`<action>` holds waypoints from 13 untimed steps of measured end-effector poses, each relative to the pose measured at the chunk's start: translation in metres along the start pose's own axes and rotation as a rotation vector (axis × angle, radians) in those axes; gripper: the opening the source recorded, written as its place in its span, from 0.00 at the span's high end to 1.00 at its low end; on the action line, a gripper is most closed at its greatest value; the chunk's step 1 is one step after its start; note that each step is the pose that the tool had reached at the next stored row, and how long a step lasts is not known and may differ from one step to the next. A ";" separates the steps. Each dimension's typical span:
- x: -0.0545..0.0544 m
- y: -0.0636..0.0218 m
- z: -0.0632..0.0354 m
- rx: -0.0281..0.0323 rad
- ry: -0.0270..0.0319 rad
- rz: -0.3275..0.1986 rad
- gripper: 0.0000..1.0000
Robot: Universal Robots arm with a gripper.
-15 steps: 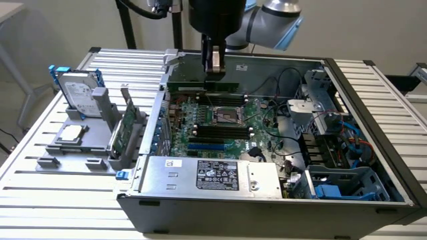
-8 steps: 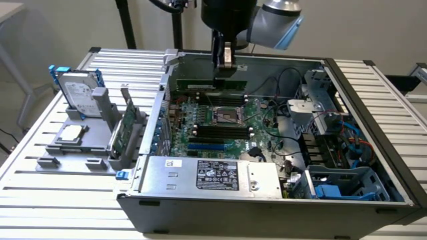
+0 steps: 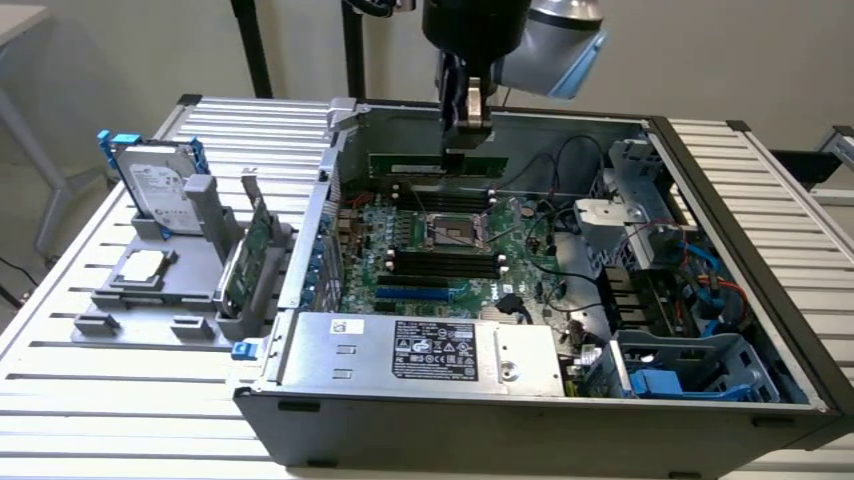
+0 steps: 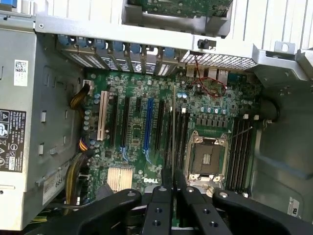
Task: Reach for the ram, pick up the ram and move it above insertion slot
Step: 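Pick up the ram and move it above insertion slot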
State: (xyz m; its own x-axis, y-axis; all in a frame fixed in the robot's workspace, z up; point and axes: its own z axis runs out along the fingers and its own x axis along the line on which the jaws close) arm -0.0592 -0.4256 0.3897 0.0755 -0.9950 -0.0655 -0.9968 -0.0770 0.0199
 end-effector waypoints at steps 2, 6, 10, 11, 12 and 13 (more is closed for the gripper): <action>-0.002 -0.0027 0.0003 0.0002 0.0020 0.005 0.87; -0.007 -0.0063 0.0011 0.0008 0.0050 0.014 0.87; -0.010 -0.0084 0.0022 0.0016 0.0048 0.025 0.87; -0.011 -0.0087 0.0027 0.0018 0.0047 0.028 0.87; -0.012 -0.0089 0.0031 0.0021 0.0048 0.031 0.87; -0.013 -0.0091 0.0036 0.0024 0.0047 0.033 0.87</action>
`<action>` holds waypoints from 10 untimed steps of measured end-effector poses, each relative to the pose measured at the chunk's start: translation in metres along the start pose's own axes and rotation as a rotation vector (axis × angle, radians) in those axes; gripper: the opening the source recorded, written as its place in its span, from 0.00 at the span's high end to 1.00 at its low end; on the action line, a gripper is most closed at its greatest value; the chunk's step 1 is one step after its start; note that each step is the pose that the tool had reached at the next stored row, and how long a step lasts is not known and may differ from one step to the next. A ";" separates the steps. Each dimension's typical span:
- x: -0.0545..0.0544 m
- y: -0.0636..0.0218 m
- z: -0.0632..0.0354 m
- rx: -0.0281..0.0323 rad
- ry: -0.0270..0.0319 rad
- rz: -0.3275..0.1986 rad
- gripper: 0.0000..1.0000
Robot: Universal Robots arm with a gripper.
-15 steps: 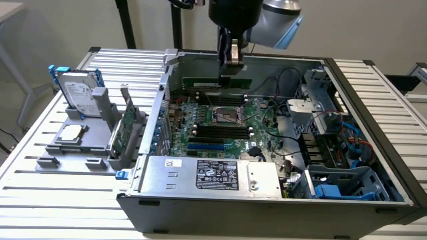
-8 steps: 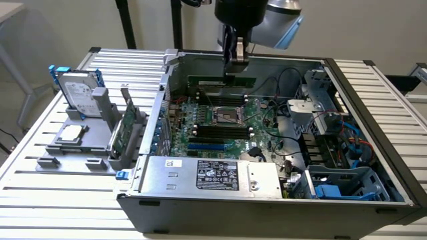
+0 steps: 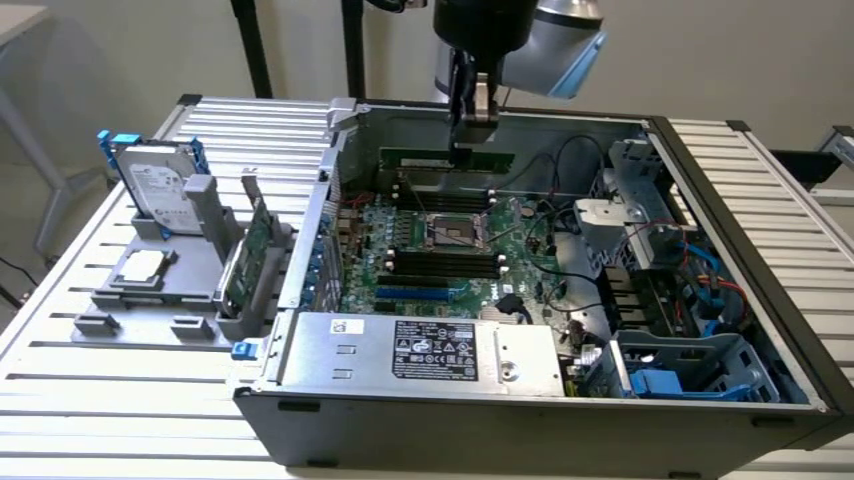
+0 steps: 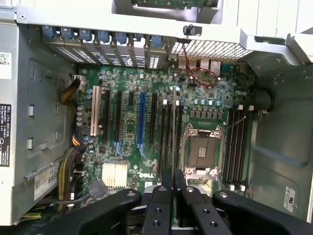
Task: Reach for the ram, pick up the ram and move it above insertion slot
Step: 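Pick up the ram and move it above insertion slot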
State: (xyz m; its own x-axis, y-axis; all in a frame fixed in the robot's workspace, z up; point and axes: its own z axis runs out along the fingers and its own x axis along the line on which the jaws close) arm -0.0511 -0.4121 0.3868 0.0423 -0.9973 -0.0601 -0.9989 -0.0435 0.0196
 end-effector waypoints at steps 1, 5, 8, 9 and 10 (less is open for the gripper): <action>-0.001 -0.0002 0.0005 0.0002 0.0000 0.003 0.87; -0.006 -0.0006 0.0028 0.0018 0.0004 0.011 0.87; -0.010 -0.0010 0.0047 0.0030 0.0007 0.017 0.87; -0.011 -0.0011 0.0053 0.0035 0.0008 0.018 0.87; -0.012 -0.0012 0.0059 0.0039 0.0010 0.020 0.87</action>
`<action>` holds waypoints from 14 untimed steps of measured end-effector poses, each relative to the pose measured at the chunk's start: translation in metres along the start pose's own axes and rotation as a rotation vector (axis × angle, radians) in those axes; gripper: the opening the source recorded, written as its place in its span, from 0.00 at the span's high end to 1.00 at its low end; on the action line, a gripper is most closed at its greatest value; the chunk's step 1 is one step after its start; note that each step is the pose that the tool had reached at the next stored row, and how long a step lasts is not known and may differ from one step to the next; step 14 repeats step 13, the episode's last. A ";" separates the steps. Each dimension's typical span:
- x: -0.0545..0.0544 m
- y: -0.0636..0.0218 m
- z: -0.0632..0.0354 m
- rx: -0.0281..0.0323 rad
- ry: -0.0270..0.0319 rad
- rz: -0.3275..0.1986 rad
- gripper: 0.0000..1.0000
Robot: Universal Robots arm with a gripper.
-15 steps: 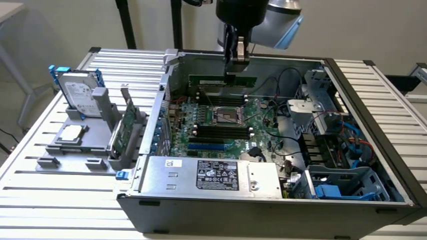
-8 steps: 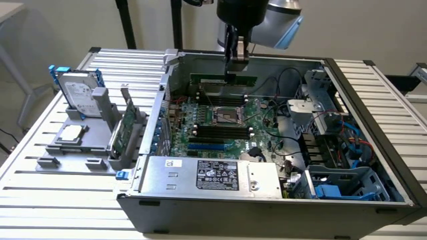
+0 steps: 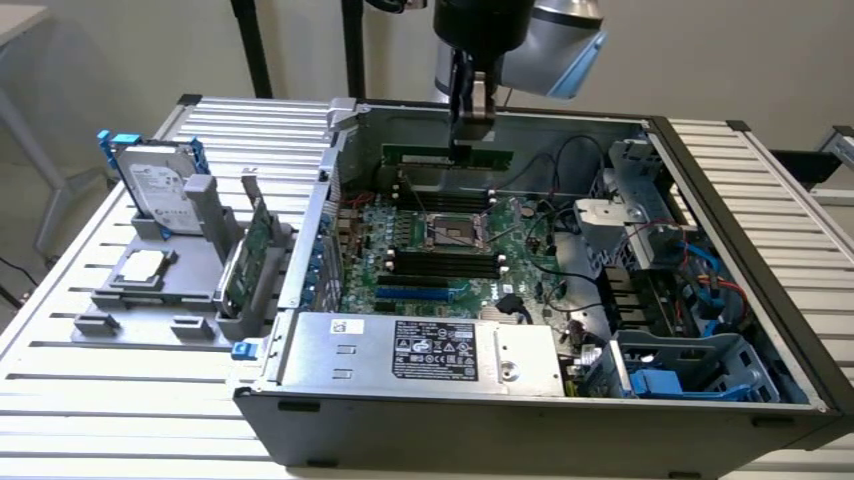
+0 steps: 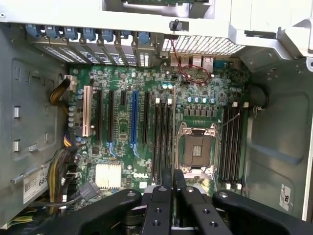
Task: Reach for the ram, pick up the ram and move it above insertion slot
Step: 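Pick up the ram and move it above insertion slot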
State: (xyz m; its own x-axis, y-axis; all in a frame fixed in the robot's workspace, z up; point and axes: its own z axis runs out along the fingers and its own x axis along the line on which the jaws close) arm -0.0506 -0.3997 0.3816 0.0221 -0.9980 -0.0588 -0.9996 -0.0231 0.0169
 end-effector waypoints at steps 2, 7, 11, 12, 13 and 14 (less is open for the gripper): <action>-0.003 -0.0002 0.0013 0.0007 0.0004 0.004 0.87; -0.008 -0.0004 0.0030 0.0023 0.0020 0.010 0.87; -0.008 -0.0004 0.0030 0.0024 0.0020 0.010 0.87; -0.008 -0.0004 0.0030 0.0024 0.0021 0.010 0.87; -0.008 -0.0004 0.0030 0.0024 0.0020 0.010 0.87; -0.008 -0.0004 0.0030 0.0024 0.0020 0.010 0.87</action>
